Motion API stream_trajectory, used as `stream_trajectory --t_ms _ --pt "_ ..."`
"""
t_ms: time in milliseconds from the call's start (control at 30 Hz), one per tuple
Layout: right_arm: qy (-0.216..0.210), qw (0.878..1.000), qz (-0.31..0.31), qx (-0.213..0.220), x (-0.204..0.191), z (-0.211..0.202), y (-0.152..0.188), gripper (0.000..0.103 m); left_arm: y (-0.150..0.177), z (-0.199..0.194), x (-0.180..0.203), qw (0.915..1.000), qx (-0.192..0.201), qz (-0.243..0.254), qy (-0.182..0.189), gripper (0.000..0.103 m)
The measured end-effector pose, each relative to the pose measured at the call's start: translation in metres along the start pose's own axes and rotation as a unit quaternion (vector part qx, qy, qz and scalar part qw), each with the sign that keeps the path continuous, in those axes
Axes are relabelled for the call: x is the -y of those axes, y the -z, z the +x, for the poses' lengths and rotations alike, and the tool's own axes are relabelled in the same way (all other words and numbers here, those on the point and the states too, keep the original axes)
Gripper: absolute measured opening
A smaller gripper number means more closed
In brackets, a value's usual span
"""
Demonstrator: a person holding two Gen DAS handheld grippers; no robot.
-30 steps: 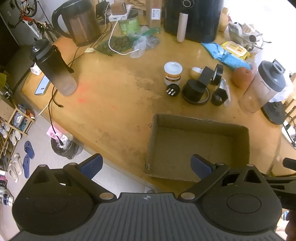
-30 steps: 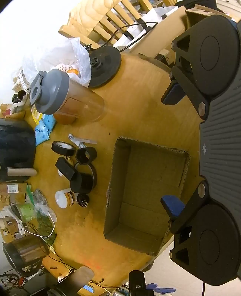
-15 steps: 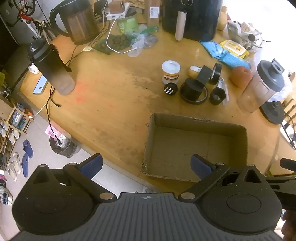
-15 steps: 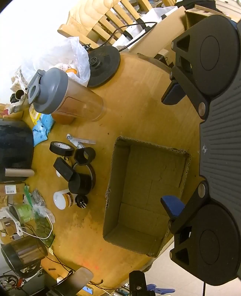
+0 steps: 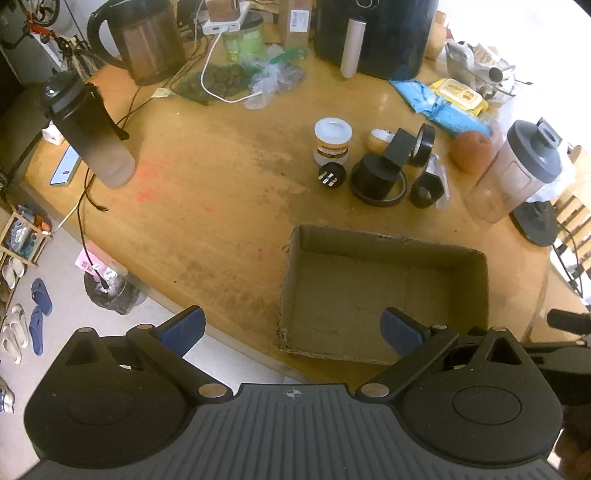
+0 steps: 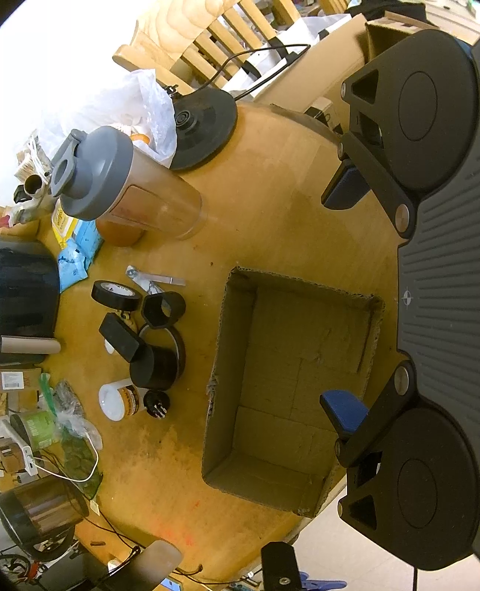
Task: Organize rigid objects
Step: 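Move both tools from above the cardboard box toward the black parts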
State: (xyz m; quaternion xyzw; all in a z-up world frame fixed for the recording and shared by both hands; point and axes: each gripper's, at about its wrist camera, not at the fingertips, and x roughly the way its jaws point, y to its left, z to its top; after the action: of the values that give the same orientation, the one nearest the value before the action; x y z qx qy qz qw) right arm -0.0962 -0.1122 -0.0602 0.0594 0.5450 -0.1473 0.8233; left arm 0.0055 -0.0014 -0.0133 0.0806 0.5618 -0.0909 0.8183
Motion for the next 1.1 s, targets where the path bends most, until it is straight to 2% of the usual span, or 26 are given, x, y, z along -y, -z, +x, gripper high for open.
stream_trajectory --t_ms 233,733,900,1100 --pt "0.017 1.0 0.015 -0.01 -0.005 0.005 -0.012 0.103 -0.008 0.008 -0.011 0.9998 0.004 0.009 0.017 0.103" --pt "0.038 0.998 0.046 -0.021 -0.027 0.016 -0.027 0.103 -0.02 0.018 -0.025 0.9956 0.061 0.052 0.05 0.103" --pt "0.042 0.997 0.052 -0.024 -0.033 0.017 -0.028 0.103 -0.018 0.025 -0.031 0.9955 0.052 0.051 0.061 0.103" --pt "0.049 0.997 0.057 -0.022 -0.033 0.016 -0.03 0.103 -0.019 0.024 -0.038 0.994 0.066 0.034 0.081 0.103"
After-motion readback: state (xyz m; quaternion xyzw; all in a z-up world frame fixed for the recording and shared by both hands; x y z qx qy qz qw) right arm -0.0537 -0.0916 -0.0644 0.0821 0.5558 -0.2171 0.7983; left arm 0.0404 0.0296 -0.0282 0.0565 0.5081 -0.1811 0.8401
